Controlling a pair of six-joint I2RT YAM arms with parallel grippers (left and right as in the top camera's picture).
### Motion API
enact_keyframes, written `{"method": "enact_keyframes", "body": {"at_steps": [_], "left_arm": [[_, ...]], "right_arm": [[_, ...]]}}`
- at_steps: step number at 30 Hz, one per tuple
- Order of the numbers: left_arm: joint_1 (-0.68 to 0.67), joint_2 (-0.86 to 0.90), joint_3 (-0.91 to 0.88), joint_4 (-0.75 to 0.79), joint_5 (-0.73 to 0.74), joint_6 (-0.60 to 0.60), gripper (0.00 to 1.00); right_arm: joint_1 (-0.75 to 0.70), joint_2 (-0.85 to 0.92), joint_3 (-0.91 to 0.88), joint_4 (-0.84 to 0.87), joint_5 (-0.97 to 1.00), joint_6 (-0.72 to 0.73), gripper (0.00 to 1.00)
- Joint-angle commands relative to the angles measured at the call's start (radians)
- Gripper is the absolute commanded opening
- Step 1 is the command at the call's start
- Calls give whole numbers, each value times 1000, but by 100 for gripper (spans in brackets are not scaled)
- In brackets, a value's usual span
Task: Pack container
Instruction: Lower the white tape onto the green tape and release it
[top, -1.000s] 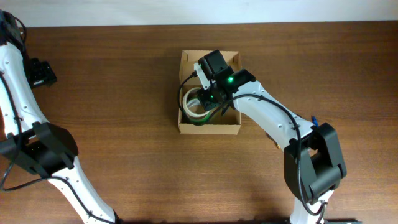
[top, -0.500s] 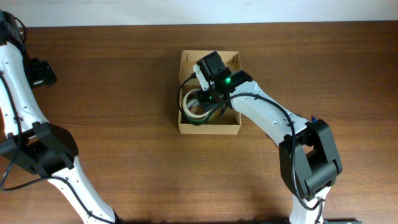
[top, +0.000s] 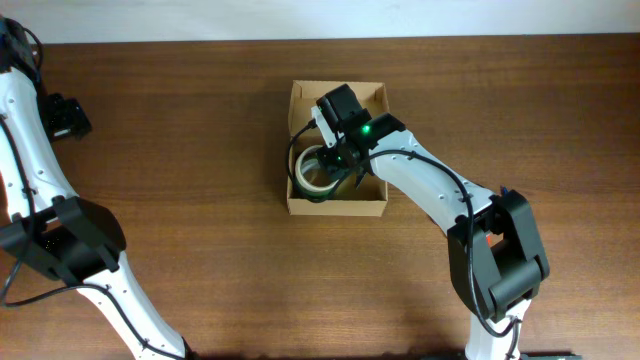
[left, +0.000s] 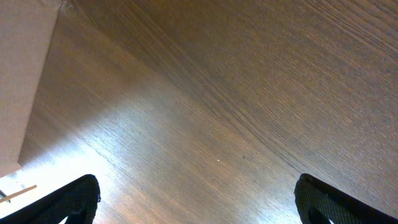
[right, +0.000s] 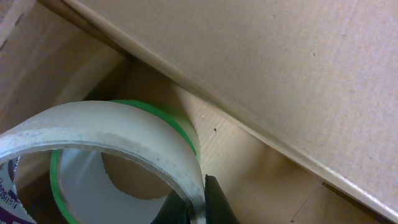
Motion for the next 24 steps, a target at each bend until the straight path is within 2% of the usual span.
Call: {"method": "enact_keyframes", "body": {"at_steps": [1,15,16,18,20,21,24], "left_arm": [[3,-14,-5,0,-6,12,100],[3,-14,-5,0,-6,12,100],[3,-14,-5,0,-6,12,100],[3,-14,-5,0,-6,12,100],[3,-14,-5,0,-6,12,100],[3,-14,-5,0,-6,12,100],[3,-14,-5,0,-6,12,100]], "right_arm": [[2,9,-23,-1,20,13,4],[2,9,-64,-1,19,16,3],[2,9,-64,-1,19,16,9],[2,9,-64,0,20,15,50],[2,8,-64,3,20,15,85],[2,7,-64,3,20,15,99],[2,0,-64,11,32,11,99]]}}
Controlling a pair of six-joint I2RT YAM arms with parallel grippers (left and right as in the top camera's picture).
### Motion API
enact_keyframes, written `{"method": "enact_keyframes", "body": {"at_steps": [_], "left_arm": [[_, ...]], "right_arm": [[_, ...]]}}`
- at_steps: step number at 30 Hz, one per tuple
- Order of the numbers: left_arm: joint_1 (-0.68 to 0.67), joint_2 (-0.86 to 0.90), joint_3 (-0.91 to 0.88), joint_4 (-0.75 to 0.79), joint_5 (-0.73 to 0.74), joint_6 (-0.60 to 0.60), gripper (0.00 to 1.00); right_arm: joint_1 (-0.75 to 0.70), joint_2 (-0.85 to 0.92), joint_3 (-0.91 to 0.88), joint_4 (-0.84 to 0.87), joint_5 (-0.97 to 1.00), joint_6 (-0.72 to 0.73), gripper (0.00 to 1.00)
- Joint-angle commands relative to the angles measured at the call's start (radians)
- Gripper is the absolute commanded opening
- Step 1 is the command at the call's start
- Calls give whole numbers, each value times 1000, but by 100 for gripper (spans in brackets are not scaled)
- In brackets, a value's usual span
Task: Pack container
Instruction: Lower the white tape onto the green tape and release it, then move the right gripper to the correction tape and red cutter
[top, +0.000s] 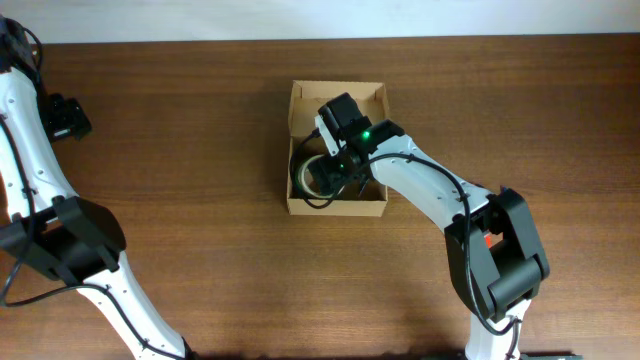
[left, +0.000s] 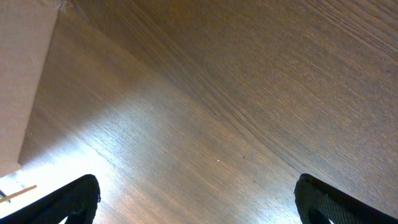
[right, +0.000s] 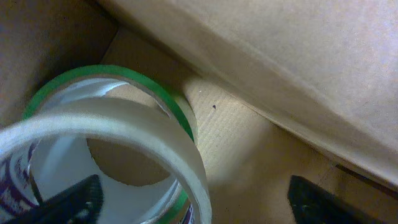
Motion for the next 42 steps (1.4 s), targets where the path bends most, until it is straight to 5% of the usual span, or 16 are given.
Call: {"method": "enact_keyframes", "body": {"at_steps": [1,14,18,22,24,34,42], "left_arm": [[3,-14,-5,0,-6,12,100],[3,-14,-5,0,-6,12,100],[3,-14,-5,0,-6,12,100],[3,-14,-5,0,-6,12,100],[3,-14,-5,0,-7,12,100],[3,-14,-5,0,-6,12,100],[3,-14,-5,0,-6,12,100]], "right_arm": [[2,-6,-7,6,27,-1,99],[2,-202,182,-185,94,-4,98],[-14,-315,196,-233,208,-4,79],[-126,-429,196,-296,261,8,35],[-202,-456,193,-333,261,25,27],[-699,-508,-167,-248,-47,14,29],[-676,-455,-399,-177,-164,24,40]]}}
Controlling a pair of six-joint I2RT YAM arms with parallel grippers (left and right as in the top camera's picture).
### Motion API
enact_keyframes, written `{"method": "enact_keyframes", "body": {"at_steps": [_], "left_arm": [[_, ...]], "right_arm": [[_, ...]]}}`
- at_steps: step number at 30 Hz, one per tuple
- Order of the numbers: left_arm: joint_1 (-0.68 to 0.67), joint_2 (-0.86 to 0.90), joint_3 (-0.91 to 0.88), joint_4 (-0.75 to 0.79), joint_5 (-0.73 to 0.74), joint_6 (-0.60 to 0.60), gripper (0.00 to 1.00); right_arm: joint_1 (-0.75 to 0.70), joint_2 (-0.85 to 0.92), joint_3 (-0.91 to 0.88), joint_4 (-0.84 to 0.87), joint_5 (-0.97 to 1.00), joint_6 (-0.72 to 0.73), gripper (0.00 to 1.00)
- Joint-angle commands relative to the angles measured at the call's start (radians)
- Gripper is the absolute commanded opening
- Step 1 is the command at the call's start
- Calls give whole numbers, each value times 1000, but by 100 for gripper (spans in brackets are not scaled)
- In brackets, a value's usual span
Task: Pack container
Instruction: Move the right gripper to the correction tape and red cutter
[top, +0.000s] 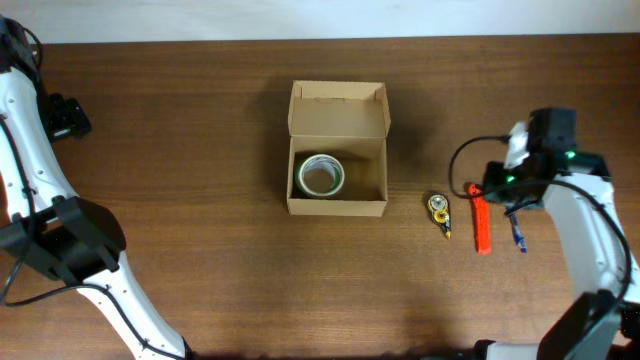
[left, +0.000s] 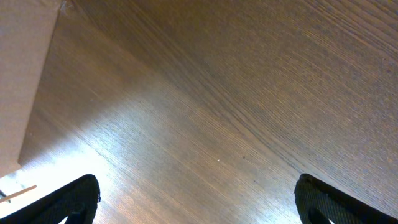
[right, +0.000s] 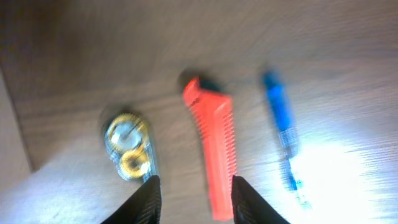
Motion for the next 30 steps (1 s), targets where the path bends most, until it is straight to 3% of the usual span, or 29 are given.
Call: {"method": "enact_keyframes", "body": {"at_steps": [1,13,18,24,30], "left_arm": [[3,-14,-5,0,-6,12,100],[3,-14,-5,0,-6,12,100],[3,-14,-5,0,-6,12,100],[3,-14,-5,0,-6,12,100],[3,-14,-5,0,-6,12,100]], "right_arm": [[56,26,-16,4,-76,13,42],[187,193,-16,-6,59,43,45],[187,216,-16,0,68,38,52],[204,216,-16,2,81,27,69],[264,216,-17,5,146,32,69]]}}
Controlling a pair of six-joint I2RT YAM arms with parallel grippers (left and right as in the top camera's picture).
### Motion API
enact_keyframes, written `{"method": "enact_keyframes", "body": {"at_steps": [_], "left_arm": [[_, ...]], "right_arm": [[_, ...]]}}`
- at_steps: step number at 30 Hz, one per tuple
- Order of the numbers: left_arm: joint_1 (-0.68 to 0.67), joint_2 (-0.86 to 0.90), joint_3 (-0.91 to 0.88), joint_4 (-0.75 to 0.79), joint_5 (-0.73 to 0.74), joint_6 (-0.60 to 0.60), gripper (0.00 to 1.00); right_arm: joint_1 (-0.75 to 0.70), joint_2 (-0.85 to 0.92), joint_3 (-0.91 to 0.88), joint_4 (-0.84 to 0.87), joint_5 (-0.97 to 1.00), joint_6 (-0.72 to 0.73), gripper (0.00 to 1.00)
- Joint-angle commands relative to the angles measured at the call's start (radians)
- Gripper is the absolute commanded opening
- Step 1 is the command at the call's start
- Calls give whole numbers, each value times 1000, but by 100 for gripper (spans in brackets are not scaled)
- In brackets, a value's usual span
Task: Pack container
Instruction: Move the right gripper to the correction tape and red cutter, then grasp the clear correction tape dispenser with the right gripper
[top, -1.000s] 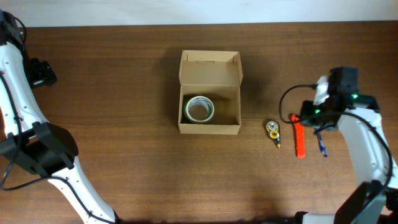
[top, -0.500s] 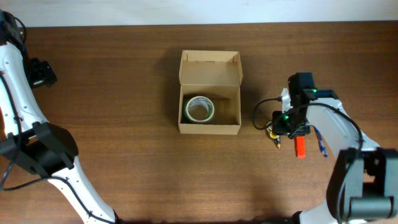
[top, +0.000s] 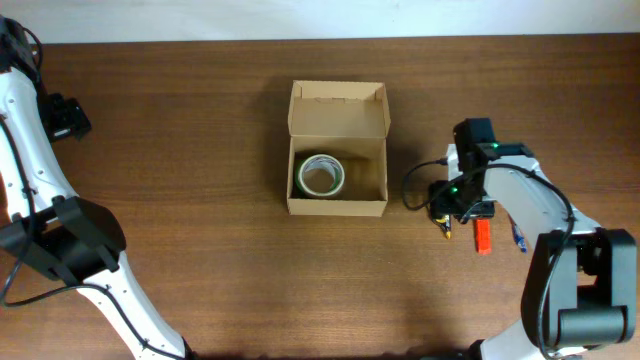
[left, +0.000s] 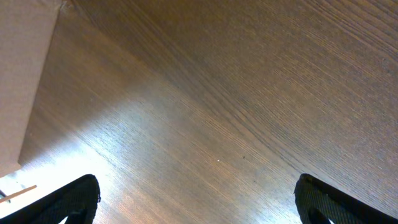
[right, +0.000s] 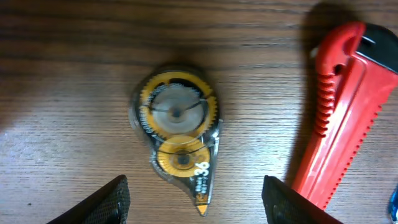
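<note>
The open cardboard box (top: 337, 205) holds a clear tape roll (top: 320, 176) stacked on a green-edged one. To its right on the table lie a clear correction tape dispenser with yellow wheels (right: 177, 134), a red utility knife (right: 339, 106) and a blue pen (top: 517, 238). My right gripper (right: 198, 206) hangs open low over the dispenser, one finger on each side of it and not touching. In the overhead view the right gripper (top: 452, 198) covers most of the dispenser. My left gripper (left: 198, 202) is open over bare wood, far from the box.
The box's lid flap (top: 338, 108) stands open at the far side. The knife (top: 482, 237) lies just right of the dispenser, close to my right finger (right: 292, 202). The left arm (top: 40, 170) stays along the table's left edge.
My right gripper has moved left and lower, from above the knife and pen to close over the correction tape dispenser. It is still open. The left arm has not moved.
My right gripper was shut on the clear tape roll inside the box. Then it stood open there with the roll lying on the green one. Later it was out over the items at the right, and now it is low over the dispenser.
</note>
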Motion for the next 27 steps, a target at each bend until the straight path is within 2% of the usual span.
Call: {"method": "enact_keyframes", "body": {"at_steps": [1,17,24,27], "left_arm": [[3,-14,-5,0,-6,12,100],[3,-14,-5,0,-6,12,100],[3,-14,-5,0,-6,12,100],[3,-14,-5,0,-6,12,100]], "right_arm": [[39,9,-5,4,66,14,69],[53,85,-6,36,87,40,68],[53,119,-6,63,86,58,30],[53,123,-6,68,86,58,25]]}}
